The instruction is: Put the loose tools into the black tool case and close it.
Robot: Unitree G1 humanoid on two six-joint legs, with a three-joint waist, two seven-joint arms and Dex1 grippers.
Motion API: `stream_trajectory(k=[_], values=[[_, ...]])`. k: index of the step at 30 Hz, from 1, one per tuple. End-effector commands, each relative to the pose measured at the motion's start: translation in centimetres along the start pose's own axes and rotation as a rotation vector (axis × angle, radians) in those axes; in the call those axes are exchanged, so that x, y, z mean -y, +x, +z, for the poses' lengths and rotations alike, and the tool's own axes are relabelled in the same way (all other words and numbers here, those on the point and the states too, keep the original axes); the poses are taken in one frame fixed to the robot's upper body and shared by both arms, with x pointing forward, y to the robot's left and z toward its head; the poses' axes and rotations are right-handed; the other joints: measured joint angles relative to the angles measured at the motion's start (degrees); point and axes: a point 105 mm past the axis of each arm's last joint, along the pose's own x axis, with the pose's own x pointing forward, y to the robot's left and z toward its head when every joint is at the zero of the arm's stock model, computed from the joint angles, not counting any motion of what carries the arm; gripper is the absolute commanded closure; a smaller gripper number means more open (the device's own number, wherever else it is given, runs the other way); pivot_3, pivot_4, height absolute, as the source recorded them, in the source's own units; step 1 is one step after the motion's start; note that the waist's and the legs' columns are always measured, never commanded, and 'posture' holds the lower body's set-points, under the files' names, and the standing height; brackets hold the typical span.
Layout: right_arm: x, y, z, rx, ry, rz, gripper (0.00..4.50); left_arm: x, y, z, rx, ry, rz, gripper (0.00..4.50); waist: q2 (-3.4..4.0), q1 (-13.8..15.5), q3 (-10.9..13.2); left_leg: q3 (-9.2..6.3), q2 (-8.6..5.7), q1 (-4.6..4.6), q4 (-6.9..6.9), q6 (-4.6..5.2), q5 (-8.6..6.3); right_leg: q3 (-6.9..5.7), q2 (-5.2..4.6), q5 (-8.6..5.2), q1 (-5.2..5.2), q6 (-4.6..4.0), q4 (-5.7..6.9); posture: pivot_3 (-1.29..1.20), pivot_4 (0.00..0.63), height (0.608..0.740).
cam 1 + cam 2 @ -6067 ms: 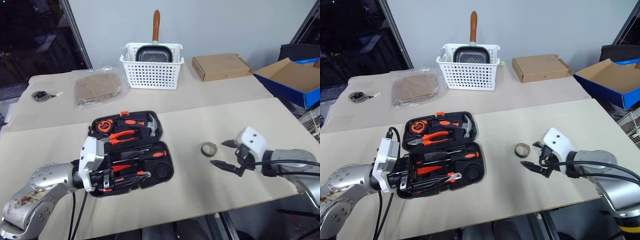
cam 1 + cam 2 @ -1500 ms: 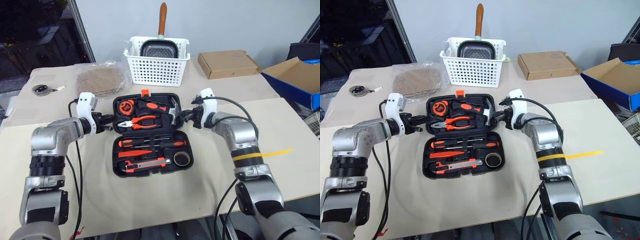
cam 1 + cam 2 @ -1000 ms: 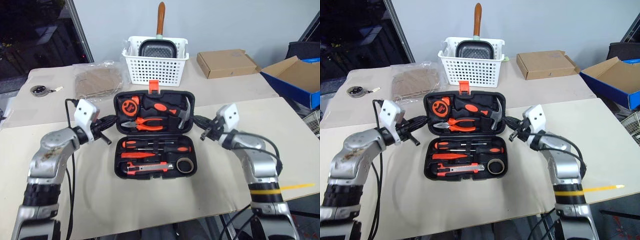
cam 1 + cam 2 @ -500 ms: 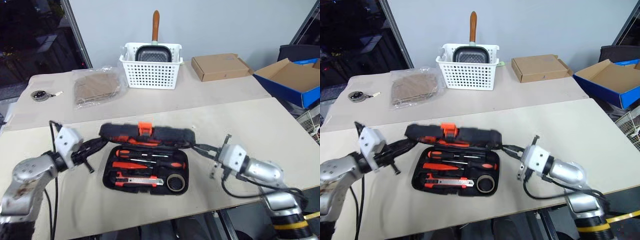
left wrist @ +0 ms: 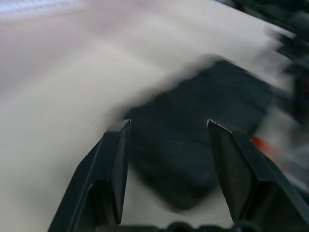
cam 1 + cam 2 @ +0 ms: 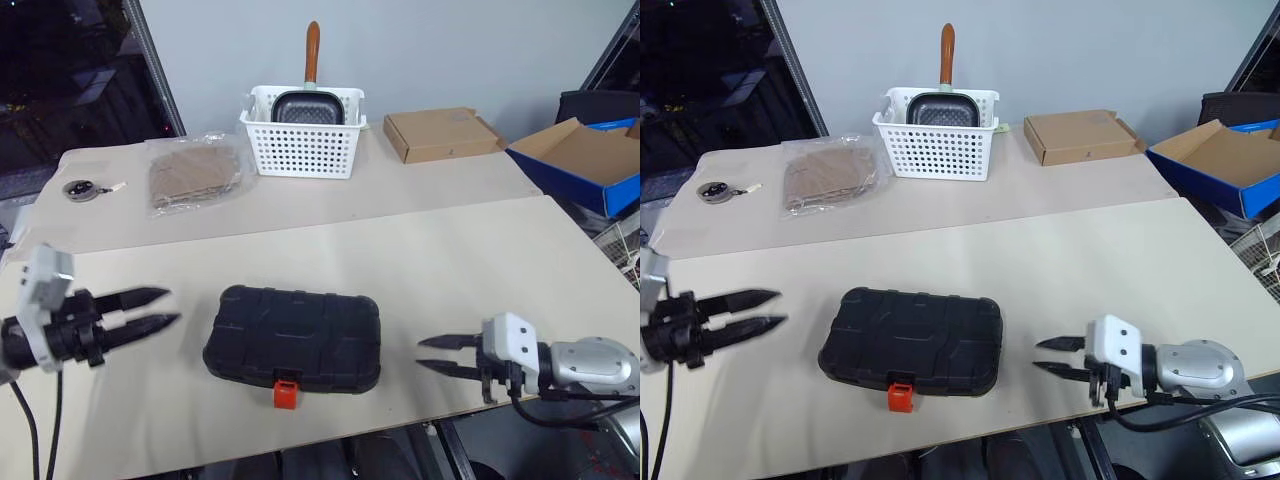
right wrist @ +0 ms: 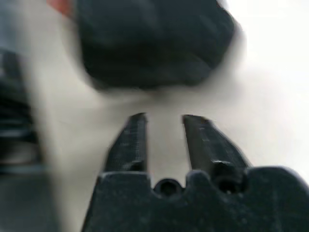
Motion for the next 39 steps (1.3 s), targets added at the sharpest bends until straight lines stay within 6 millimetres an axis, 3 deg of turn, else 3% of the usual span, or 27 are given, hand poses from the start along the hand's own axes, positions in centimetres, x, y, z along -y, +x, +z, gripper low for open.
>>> stream_trajectory(k=[1,4,8,12,18,23,27,30,36,39], values=[[-2.3,2.1,1.8,0.028,-0.018,0.191,4.44,2.7,0.7,0.5,-0.031,0.072,-0.123,1.83,0.02,0.27,0.01,-0.01,0.00,0.06,0.00,0.00,0.00,-0.02,0.01,0.00,-0.07,0.00,0.02,0.00,0.150,0.740],[-2.6,3.1,1.1,-0.030,-0.072,0.254,4.44,3.8,1.3,0.2,-0.037,0.096,-0.151,1.83,0.00,0.58,0.01,-0.05,-0.03,0.08,0.07,-0.02,0.01,-0.07,-0.03,0.00,-0.10,0.01,-0.02,0.00,0.150,0.740],[-0.7,5.0,-0.8,-0.110,-0.101,0.181,4.44,4.3,1.8,0.0,-0.029,0.113,-0.145,1.83,-0.13,0.65,-0.01,-0.02,-0.10,0.06,0.14,-0.02,0.02,-0.07,-0.13,-0.01,-0.06,0.05,-0.12,0.00,0.150,0.740],[2.8,5.9,-0.8,-0.078,-0.031,-0.023,4.44,4.5,2.1,-0.1,-0.023,0.124,-0.122,1.83,-0.14,0.18,0.00,-0.01,-0.10,0.05,0.13,-0.03,0.02,-0.04,-0.12,0.01,-0.11,0.09,-0.07,0.00,0.150,0.740],[8.9,5.4,-0.5,-0.062,0.030,-0.291,4.44,4.0,2.6,0.0,0.008,0.116,-0.060,1.83,-0.12,0.17,0.01,-0.01,-0.07,0.10,0.14,-0.02,0.03,-0.01,-0.05,0.03,-0.14,0.08,0.04,0.00,0.150,0.740],[12.1,7.0,-0.7,-0.063,0.031,-0.379,4.44,2.8,4.0,-0.3,0.027,0.143,-0.007,1.83,-0.10,0.13,0.00,-0.02,-0.09,0.09,0.13,-0.01,0.04,0.00,-0.05,0.06,-0.12,0.11,0.02,0.00,0.150,0.740],[11.5,6.7,-0.9,-0.059,0.099,-0.330,4.44,1.7,5.9,-1.0,0.010,0.202,0.019,1.83,-0.04,0.32,0.00,-0.04,-0.10,0.00,0.06,0.01,0.03,0.00,-0.05,0.06,-0.17,0.09,-0.03,0.00,0.150,0.740],[9.8,6.3,0.3,-0.015,0.156,-0.271,3.77,0.8,7.1,-2.0,-0.017,0.186,0.030,1.83,-0.03,0.45,0.00,-0.08,-0.11,-0.08,0.06,0.03,0.01,-0.02,-0.08,0.06,-0.16,0.10,-0.12,0.00,0.150,0.740],[7.6,8.4,2.5,0.006,0.224,-0.257,1.75,-0.2,7.2,-5.0,-0.095,0.138,0.034,1.83,-0.03,-0.11,0.01,-0.08,-0.11,-0.10,0.06,0.14,-0.06,0.00,-0.08,0.03,-0.19,0.14,-0.11,0.00,0.150,0.740],[7.3,9.1,2.4,-0.012,0.259,-0.318,1.75,-0.6,7.3,-5.5,-0.098,0.137,0.034,1.83,0.00,0.21,-0.01,-0.14,-0.10,0.01,0.06,0.14,-0.05,-0.04,-0.05,0.03,-0.15,0.13,-0.04,0.00,0.150,0.740]])
